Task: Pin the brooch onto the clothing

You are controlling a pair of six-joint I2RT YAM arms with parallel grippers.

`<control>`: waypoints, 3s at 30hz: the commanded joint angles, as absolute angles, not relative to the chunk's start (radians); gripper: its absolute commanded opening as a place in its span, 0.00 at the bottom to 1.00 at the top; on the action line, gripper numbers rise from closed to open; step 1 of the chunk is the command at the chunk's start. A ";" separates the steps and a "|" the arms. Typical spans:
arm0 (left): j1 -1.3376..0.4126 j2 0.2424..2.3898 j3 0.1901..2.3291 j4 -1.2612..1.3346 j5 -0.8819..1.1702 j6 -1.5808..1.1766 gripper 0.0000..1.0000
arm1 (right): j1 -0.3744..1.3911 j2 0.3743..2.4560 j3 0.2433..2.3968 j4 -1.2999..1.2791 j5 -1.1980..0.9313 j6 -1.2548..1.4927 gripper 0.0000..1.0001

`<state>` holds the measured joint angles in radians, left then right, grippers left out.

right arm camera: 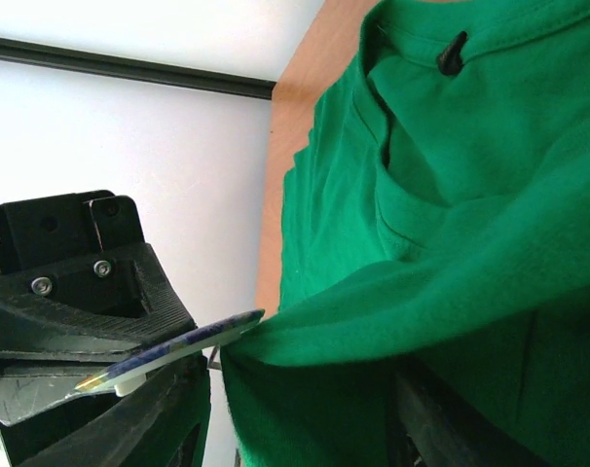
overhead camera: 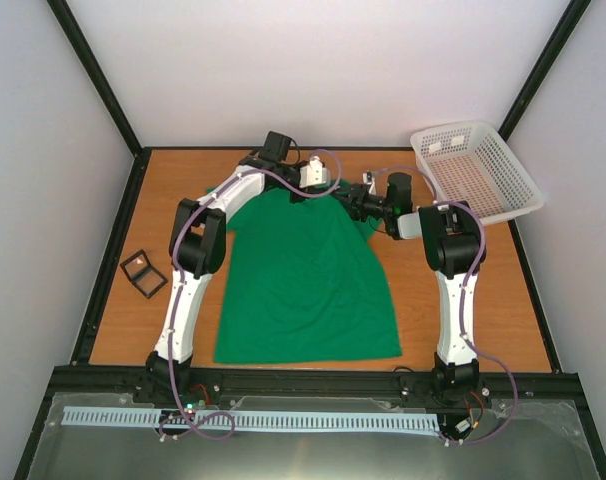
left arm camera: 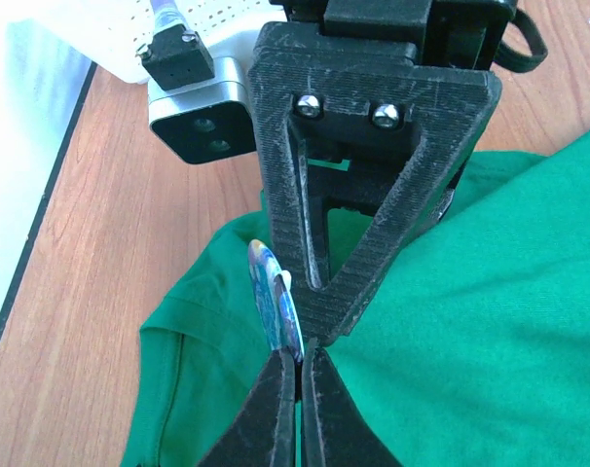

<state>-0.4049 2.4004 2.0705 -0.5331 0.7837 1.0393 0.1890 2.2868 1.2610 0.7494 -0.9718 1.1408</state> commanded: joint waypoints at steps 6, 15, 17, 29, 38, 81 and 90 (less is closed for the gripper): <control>-0.468 2.366 2.024 -0.635 0.839 1.084 0.01 | 0.150 2.278 1.316 0.766 -0.882 1.158 0.49; -0.465 2.322 1.949 -0.542 0.822 1.065 0.01 | 0.135 2.277 1.243 0.964 -0.853 1.269 0.52; -0.463 2.325 1.955 -0.546 0.823 1.062 0.01 | 0.134 2.273 1.237 0.965 -0.854 1.264 0.53; -0.420 2.395 2.094 -0.632 0.949 1.016 0.01 | 0.135 2.187 1.153 0.895 -0.919 0.984 0.55; -0.381 2.460 2.162 -0.685 1.034 0.993 0.01 | 0.113 2.044 1.056 0.701 -0.906 0.613 0.61; -0.355 2.485 2.175 -0.681 1.089 0.948 0.01 | 0.219 2.238 1.101 0.903 -0.913 0.645 0.45; -0.356 2.484 2.172 -0.684 1.099 0.949 0.01 | 0.227 2.267 1.110 1.001 -0.889 0.756 0.50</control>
